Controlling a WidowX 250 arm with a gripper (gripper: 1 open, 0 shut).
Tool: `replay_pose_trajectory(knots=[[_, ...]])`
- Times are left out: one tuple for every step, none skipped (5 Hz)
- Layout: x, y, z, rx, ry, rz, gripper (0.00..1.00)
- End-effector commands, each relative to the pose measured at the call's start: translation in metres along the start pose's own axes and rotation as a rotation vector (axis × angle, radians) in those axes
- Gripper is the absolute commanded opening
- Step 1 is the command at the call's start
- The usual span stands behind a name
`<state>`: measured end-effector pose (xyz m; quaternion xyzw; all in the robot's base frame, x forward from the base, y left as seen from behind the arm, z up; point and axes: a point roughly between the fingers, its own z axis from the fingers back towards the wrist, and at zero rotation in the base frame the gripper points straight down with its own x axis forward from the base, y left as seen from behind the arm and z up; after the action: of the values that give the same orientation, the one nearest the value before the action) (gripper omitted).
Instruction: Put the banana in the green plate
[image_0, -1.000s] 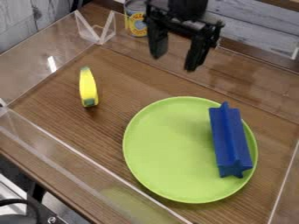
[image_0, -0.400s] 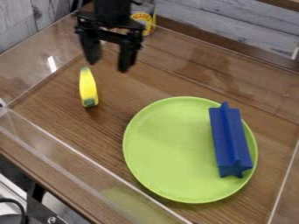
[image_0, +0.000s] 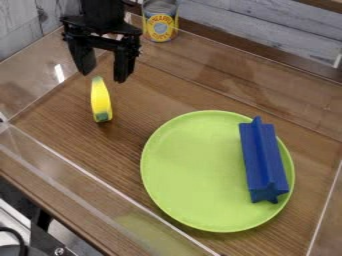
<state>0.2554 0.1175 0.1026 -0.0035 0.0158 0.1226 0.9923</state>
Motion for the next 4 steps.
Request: replay_pose_trajectory(knots=[[0.003,0.004,-0.001,0.012,-0.019,0.006,1.00],[0.005,0.009,-0.010,0.010,-0.014,0.015,1.00],[0.007,0.015,-0.020,0.004,-0.012,0.025,1.00],[0.008,0.019,-0.029,-0.004,-0.009,0.032,1.00]])
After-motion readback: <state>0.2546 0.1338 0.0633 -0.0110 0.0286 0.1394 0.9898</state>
